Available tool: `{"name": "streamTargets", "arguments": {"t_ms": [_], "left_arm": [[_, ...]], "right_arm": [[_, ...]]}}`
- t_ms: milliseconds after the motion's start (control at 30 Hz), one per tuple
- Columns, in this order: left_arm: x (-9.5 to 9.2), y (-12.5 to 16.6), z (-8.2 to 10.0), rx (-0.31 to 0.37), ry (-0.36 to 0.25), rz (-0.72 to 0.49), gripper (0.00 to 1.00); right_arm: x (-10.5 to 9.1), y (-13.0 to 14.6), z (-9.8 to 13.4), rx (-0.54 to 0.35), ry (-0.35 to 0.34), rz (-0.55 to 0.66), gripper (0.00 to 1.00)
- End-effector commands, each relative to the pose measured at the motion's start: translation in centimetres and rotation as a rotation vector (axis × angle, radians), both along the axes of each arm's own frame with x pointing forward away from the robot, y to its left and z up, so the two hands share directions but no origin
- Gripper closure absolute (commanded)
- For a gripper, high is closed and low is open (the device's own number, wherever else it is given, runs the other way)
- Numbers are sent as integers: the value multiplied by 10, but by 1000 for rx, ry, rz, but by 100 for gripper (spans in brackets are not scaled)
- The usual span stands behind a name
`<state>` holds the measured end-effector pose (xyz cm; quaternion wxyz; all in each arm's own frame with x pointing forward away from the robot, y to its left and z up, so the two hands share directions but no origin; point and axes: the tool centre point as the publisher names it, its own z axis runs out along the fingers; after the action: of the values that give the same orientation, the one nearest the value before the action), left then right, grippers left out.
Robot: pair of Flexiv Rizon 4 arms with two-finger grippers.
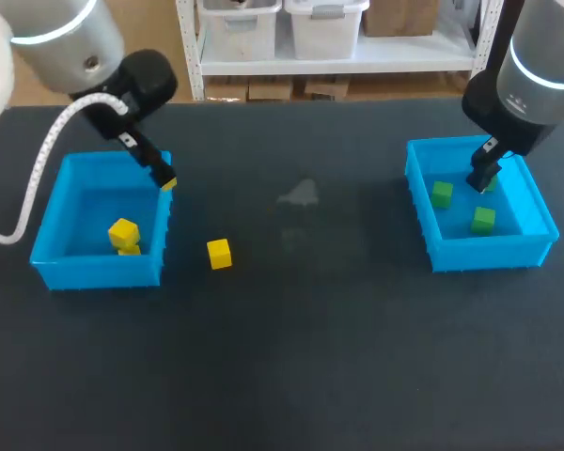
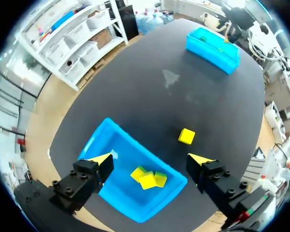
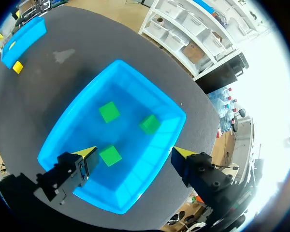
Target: Put the green cubes in the right bin and the yellow cubes in the left bin.
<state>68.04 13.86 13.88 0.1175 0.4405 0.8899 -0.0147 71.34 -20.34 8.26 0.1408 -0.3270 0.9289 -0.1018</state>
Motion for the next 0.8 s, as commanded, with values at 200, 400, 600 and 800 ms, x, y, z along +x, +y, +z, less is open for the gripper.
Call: {"name": "streamTargets", "arguments": {"t_ms": [200, 400, 600, 800], "left_arm": [[14, -29, -2, 46, 61, -101, 0], [12, -49, -9, 46, 85, -177, 0], [9, -58, -18, 71, 98, -207, 0], [2, -71, -32, 106, 110, -236, 0]], "right_arm": [[-1, 0, 0, 1, -4, 0, 0], [-1, 0, 0, 1, -4, 0, 0], [-1, 0, 0, 1, -4, 0, 0], [-1, 0, 0, 1, -4, 0, 0]]}}
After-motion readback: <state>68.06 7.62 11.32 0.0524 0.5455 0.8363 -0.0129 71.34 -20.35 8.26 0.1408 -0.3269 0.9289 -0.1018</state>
